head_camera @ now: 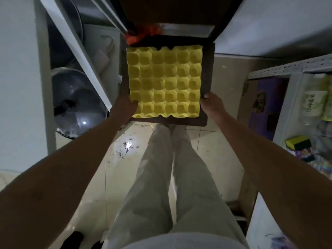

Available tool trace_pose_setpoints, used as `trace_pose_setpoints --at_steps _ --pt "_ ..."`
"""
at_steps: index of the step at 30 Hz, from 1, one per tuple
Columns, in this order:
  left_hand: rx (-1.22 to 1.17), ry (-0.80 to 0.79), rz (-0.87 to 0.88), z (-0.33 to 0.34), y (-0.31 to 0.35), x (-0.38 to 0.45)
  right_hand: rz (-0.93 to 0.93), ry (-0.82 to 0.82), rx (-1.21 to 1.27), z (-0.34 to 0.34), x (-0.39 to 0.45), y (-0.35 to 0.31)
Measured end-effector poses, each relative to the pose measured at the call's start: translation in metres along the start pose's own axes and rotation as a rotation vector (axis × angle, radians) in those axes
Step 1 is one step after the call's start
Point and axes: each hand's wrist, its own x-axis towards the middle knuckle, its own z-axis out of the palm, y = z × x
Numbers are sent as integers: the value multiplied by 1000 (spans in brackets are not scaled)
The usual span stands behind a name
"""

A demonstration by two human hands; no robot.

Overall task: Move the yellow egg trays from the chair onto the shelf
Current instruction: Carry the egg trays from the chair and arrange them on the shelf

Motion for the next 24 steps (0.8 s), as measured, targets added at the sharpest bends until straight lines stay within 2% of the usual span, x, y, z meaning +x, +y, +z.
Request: trace_pose_setpoints --at_steps 6,10,18,24 --pt "-59 183 -24 15 -1 38 48 158 -175 32 40 -14" --pt "-6 210 -28 21 -9 47 33 294 -265 40 43 -10" --pt "83 300 -28 20 -6 47 -140 425 -426 44 38 -1" --pt "99 312 -81 14 -3 41 -119 455 -365 40 32 -9"
